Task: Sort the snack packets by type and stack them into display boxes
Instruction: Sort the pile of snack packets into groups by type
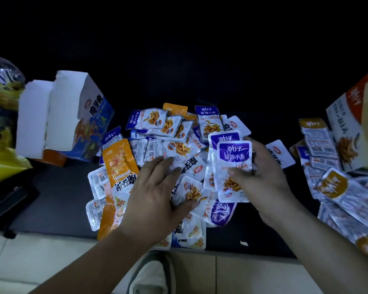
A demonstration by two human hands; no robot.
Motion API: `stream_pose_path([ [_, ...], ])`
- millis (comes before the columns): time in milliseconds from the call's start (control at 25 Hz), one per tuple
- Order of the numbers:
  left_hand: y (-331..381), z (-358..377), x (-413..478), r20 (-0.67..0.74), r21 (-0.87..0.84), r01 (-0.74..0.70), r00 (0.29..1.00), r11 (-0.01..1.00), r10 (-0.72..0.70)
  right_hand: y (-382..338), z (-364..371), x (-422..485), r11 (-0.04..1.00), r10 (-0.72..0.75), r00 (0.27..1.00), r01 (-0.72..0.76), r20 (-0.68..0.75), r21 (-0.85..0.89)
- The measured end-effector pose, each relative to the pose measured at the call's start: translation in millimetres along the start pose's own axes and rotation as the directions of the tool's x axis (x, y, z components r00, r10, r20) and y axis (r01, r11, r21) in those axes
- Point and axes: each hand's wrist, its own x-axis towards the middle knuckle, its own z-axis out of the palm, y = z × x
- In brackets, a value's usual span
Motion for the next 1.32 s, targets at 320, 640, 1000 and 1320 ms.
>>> stream_pose_path([
  [320, 19, -4, 20, -0.043, -0.133, -0.031, 0.999, 0.991, 0.026, 7, -34, -21, 0.995, -0.047, 0.995, 0.054, 0.087, -0.086],
  [640, 94, -33, 36, 0.112, -0.762, 0.319, 0.922, 0.564, -0.370, 14, -91, -48, 0.996, -0.016, 0.999, 0.019, 0.028, -0.089],
  [1000, 204, 11, 53, 0.558, -0.807, 0.590, 0.772, 0.018, -0.303, 54, -199, -86, 0.974, 0.020, 0.900, -0.116, -0.435, -0.195],
  [1320, 295, 46, 92, 0.653, -0.736, 0.669, 0.742, 0.103, -0.149, 73, -246, -79, 0.991, 0.023, 0.787, -0.101, -0.616, -0.092],
])
